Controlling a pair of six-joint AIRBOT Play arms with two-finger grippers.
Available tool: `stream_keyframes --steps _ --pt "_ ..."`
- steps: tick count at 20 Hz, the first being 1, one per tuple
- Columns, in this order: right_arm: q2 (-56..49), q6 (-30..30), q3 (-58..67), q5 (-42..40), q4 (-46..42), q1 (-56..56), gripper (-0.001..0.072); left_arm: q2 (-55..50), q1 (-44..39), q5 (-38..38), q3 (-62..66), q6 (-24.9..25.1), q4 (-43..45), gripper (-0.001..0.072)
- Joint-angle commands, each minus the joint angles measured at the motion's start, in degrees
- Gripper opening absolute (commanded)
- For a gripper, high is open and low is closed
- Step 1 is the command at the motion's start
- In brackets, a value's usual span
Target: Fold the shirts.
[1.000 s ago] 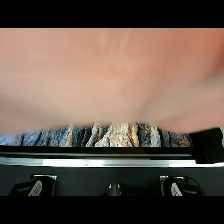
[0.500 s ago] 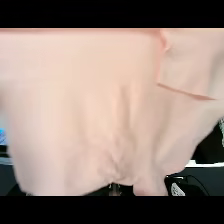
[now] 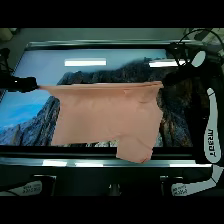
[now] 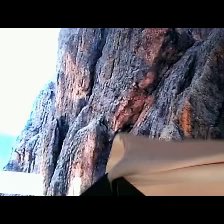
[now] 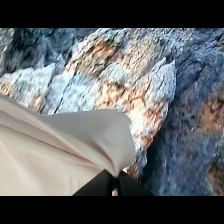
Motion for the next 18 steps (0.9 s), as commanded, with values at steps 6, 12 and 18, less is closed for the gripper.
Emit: stream_keyframes --steps 6,12,18 --pt "-9.94 5.35 -0.74 -20.31 1.95 0.96 0.0018 -17.64 -3.87 19.65 3.34 0.07 -6.01 0.0028" --pt "-7.76 2.93 -0.74 -7.39 0.98 0.96 0.0019 -19.10 -3.85 12.31 3.48 3.45 -6.34 0.0028" --pt "-11.32 2.21 -1.07 11.10 1.75 0.96 0.0020 -22.75 -3.76 -5.40 3.10 5.64 -5.33 0.0029"
